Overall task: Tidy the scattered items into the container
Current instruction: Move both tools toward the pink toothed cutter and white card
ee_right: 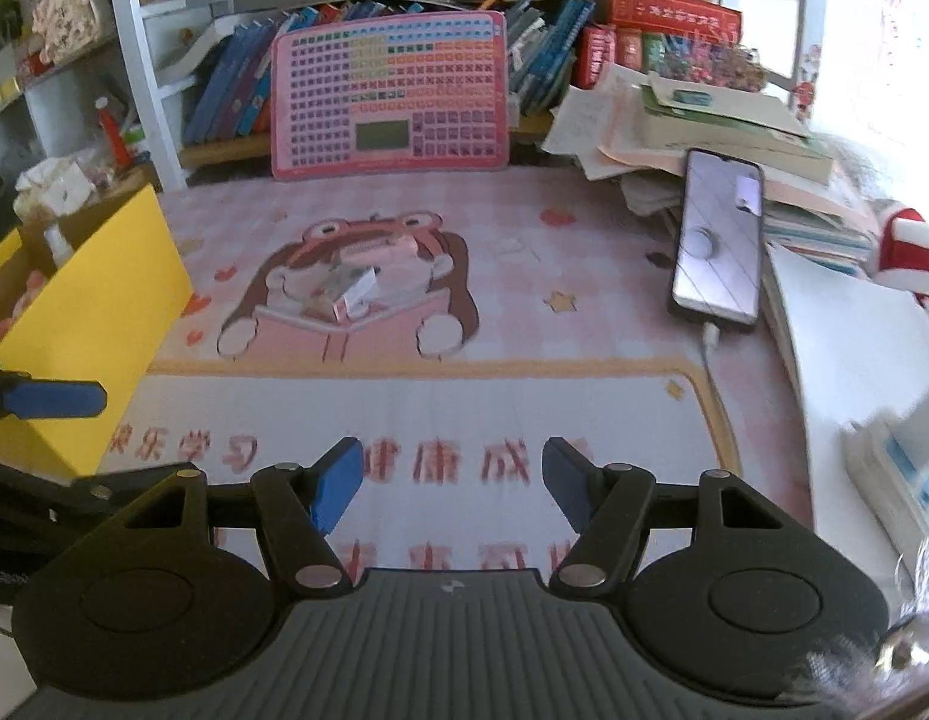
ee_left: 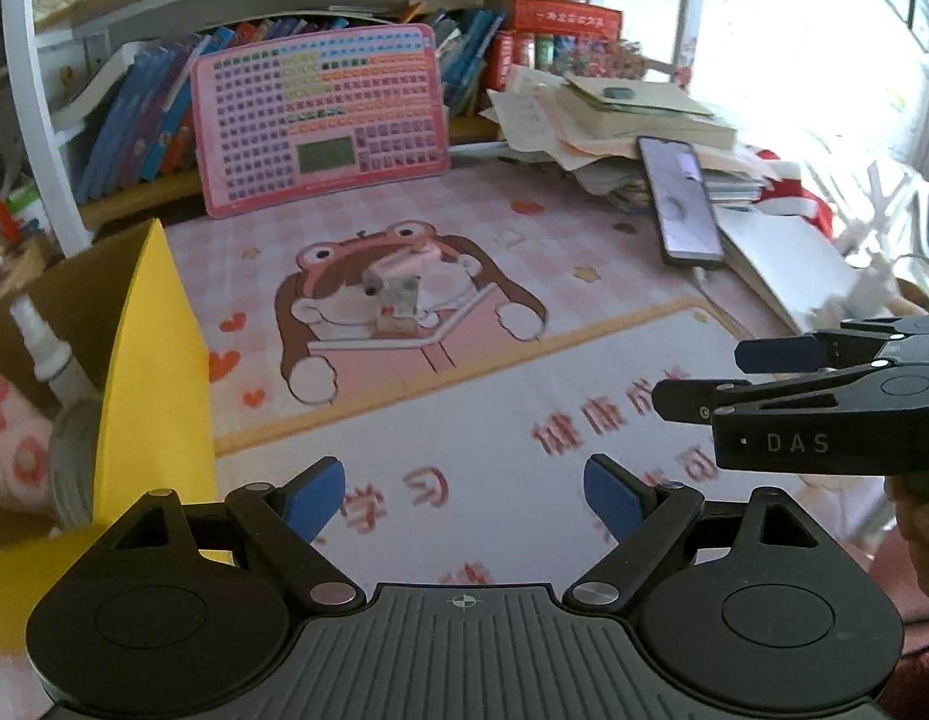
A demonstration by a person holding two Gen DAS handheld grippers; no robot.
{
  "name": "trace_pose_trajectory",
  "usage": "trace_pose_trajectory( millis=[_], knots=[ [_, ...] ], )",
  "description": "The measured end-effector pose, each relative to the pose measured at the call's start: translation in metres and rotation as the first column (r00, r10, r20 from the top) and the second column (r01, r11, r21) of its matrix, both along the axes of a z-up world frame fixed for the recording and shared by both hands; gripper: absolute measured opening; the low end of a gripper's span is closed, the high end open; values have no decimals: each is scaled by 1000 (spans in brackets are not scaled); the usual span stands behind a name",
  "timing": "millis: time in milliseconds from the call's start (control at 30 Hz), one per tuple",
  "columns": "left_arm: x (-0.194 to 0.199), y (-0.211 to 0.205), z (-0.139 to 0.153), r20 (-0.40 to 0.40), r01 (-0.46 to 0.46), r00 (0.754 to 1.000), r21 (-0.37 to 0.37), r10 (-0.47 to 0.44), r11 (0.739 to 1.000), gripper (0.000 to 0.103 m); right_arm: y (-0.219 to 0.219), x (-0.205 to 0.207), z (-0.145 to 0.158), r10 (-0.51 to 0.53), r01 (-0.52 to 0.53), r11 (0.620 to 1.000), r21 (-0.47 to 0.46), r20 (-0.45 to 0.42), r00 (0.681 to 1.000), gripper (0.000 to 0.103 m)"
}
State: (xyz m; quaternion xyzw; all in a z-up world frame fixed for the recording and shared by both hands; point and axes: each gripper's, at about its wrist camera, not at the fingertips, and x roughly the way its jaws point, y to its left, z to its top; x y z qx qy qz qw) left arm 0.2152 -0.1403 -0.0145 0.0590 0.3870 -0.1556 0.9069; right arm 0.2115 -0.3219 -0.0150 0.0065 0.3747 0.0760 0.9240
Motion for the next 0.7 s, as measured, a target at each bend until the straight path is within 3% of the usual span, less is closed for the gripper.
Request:
trace_pose_trajectory(
  millis=[167, 633, 700],
  knots=[
    [24, -17, 1, 28, -21, 999, 49, 20, 999, 89, -5, 31, -1, 30, -31, 998, 48, 21, 999, 65],
    [91, -30, -15, 22, -123, 992, 37, 122, 992, 88, -4, 107, -7, 87, -89, 994, 58, 35, 996, 63],
    [103, -30, -18, 16, -139, 990, 39, 138, 990, 83, -5, 119, -8, 80, -81, 995, 64, 30, 996, 63]
  ],
)
